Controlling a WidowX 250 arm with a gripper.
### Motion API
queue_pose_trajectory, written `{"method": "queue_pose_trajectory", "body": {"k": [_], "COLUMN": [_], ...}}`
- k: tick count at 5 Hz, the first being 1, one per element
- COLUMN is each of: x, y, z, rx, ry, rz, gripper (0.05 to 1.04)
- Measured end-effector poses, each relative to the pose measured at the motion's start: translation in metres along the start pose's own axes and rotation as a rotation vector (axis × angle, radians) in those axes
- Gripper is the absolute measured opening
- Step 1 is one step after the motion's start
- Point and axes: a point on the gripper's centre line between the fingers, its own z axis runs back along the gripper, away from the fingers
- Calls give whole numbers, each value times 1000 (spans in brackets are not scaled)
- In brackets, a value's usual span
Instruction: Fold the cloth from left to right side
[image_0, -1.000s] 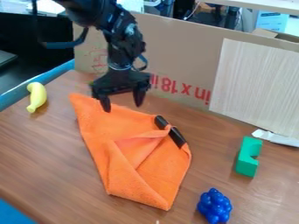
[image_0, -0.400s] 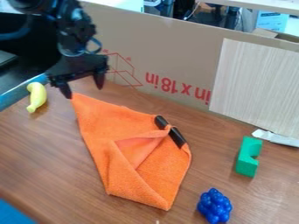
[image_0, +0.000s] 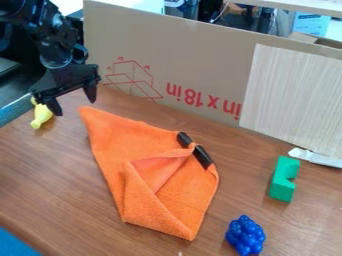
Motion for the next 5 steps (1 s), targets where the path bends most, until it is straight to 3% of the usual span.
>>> {"method": "queue_pose_trajectory", "body": {"k": [3, 5], "x": [23, 13], "y": [-2, -6], "z": [-32, -48], "rx": [41, 75], "ry": [1, 17], "rz": [78, 168], "gripper": [1001, 999]}}
